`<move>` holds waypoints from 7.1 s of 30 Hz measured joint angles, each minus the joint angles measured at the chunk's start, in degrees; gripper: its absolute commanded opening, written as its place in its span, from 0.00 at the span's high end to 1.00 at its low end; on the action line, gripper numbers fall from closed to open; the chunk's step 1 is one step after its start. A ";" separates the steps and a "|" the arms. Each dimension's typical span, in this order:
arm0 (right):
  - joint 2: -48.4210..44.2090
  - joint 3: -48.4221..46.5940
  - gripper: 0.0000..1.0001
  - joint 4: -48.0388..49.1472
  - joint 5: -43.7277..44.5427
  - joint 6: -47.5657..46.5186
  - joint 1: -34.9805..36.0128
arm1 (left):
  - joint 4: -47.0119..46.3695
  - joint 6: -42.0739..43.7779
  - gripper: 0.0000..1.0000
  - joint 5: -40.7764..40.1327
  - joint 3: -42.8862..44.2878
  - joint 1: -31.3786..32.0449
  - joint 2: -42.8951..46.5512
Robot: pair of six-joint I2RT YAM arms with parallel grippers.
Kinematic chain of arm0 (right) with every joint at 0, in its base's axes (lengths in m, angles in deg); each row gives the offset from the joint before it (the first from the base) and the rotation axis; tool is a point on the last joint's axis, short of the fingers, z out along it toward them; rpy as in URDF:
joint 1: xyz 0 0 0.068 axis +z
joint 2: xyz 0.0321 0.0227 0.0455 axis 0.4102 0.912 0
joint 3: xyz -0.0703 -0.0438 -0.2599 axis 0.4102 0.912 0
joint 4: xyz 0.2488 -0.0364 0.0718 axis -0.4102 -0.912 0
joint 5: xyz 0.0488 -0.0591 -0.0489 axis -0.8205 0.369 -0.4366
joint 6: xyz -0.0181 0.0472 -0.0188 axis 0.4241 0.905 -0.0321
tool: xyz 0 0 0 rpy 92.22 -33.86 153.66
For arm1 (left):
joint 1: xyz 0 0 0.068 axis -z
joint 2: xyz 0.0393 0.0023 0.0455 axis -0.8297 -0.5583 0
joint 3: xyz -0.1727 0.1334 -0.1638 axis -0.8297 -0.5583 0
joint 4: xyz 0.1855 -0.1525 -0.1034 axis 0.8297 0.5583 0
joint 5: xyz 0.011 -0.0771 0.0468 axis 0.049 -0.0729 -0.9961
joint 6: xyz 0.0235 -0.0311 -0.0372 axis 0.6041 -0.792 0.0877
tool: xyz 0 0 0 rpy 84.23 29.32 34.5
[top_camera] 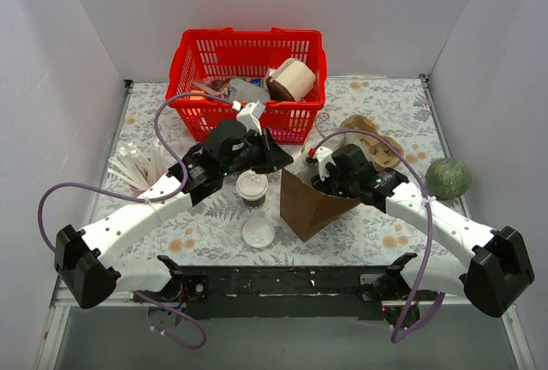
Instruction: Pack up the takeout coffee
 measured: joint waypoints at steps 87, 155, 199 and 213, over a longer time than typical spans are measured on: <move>-2.14 -31.01 0.12 -26.73 45.22 35.65 -0.98 | -10.91 0.59 1.00 -18.93 -2.23 11.72 -0.20; 6.75 -44.06 0.99 -29.64 17.62 8.74 -16.65 | 18.93 -6.01 0.02 -22.45 5.35 15.26 12.39; 29.68 -66.40 0.10 -20.20 21.11 11.63 12.92 | 21.33 -12.92 0.02 -14.73 -18.95 -19.76 19.85; 34.23 -46.80 0.28 -9.86 18.05 18.18 14.27 | 10.80 -18.40 0.03 -5.73 -29.27 -20.39 23.98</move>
